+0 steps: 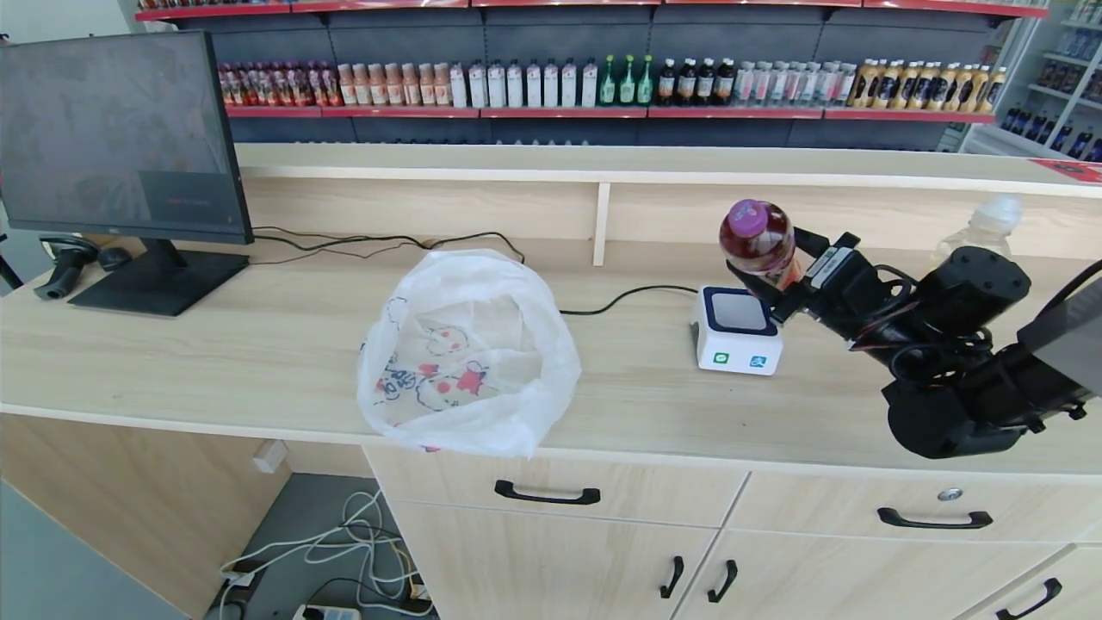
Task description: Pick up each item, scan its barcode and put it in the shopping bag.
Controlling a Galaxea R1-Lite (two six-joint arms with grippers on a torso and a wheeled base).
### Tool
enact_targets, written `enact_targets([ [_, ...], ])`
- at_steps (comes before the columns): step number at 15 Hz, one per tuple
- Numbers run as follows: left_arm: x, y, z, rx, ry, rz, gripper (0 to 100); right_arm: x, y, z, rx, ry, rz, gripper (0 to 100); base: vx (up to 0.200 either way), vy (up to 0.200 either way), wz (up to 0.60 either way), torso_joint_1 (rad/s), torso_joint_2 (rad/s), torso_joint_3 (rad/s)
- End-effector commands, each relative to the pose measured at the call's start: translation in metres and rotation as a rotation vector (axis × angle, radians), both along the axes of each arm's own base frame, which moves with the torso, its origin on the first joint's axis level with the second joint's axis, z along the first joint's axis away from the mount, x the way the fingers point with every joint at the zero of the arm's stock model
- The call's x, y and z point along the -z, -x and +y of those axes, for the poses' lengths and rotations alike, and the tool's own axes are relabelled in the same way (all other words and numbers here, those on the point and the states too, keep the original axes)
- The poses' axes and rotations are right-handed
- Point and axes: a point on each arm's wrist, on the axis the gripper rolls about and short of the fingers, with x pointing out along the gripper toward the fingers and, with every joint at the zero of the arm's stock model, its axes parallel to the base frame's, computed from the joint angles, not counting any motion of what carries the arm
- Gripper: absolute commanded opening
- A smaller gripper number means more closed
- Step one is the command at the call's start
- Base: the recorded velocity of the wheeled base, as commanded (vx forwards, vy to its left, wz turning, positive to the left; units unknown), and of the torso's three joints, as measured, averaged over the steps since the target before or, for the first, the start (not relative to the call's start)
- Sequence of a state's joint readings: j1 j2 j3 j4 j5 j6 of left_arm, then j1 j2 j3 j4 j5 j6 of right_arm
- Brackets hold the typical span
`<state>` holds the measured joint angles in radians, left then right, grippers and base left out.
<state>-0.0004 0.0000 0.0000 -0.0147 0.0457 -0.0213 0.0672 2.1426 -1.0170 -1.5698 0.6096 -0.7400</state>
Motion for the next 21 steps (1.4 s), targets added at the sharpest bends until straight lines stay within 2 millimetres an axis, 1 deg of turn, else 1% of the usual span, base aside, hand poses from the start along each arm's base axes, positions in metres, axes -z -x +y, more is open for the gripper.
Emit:
enact_targets([
  [1, 0.0, 0.0, 0.0, -0.001, 0.0, 0.001, 0, -0.001, 0.0, -0.003, 0.008, 0.0, -0.006, 0, 0.0, 0.0, 0.0, 0.0, 0.0, 0.0],
  [8, 0.0, 0.0, 0.0, -0.001, 0.0, 0.001, 0, -0.001, 0.0, -0.002, 0.01, 0.003, -0.007, 0, 0.0, 0.0, 0.0, 0.0, 0.0, 0.0],
  [10, 0.0, 0.0, 0.0, -0.001, 0.0, 0.002, 0, -0.003, 0.004, 0.0, 0.015, -0.01, 0.001, 0, 0.0, 0.0, 0.0, 0.0, 0.0, 0.0],
  [12, 0.0, 0.0, 0.0, -0.001, 0.0, 0.001, 0, -0.012, 0.016, 0.008, 0.031, -0.073, 0.026, 0, 0.0, 0.0, 0.0, 0.0, 0.0, 0.0],
  [14, 0.0, 0.0, 0.0, -0.001, 0.0, 0.001, 0, -0.026, 0.028, 0.009, 0.042, -0.176, 0.056, 0, 0.0, 0.0, 0.0, 0.0, 0.0, 0.0],
  [15, 0.0, 0.0, 0.0, -0.001, 0.0, 0.001, 0, -0.038, 0.036, 0.008, 0.042, -0.238, 0.059, 0, 0.0, 0.0, 0.0, 0.0, 0.0, 0.0],
  [16, 0.0, 0.0, 0.0, -0.001, 0.0, 0.001, 0, -0.042, 0.04, 0.008, 0.041, -0.262, 0.064, 0, 0.0, 0.0, 0.0, 0.0, 0.0, 0.0],
  [17, 0.0, 0.0, 0.0, -0.001, 0.0, 0.002, 0, -0.055, 0.059, 0.006, 0.032, -0.327, 0.076, 0, 0.0, 0.0, 0.0, 0.0, 0.0, 0.0],
  [18, 0.0, 0.0, 0.0, -0.001, 0.0, 0.002, 0, -0.058, 0.066, 0.005, 0.03, -0.339, 0.083, 0, 0.0, 0.0, 0.0, 0.0, 0.0, 0.0],
  [19, 0.0, 0.0, 0.0, -0.001, 0.0, 0.001, 0, -0.051, 0.092, 0.005, 0.002, -0.397, 0.183, 0, 0.0, 0.0, 0.0, 0.0, 0.0, 0.0],
  [20, 0.0, 0.0, 0.0, -0.001, 0.0, 0.001, 0, -0.046, 0.105, 0.005, -0.009, -0.423, 0.234, 0, 0.0, 0.0, 0.0, 0.0, 0.0, 0.0],
  [21, 0.0, 0.0, 0.0, -0.001, -0.001, 0.002, 0, -0.031, 0.126, 0.005, -0.018, -0.455, 0.338, 0, 0.0, 0.0, 0.0, 0.0, 0.0, 0.0],
])
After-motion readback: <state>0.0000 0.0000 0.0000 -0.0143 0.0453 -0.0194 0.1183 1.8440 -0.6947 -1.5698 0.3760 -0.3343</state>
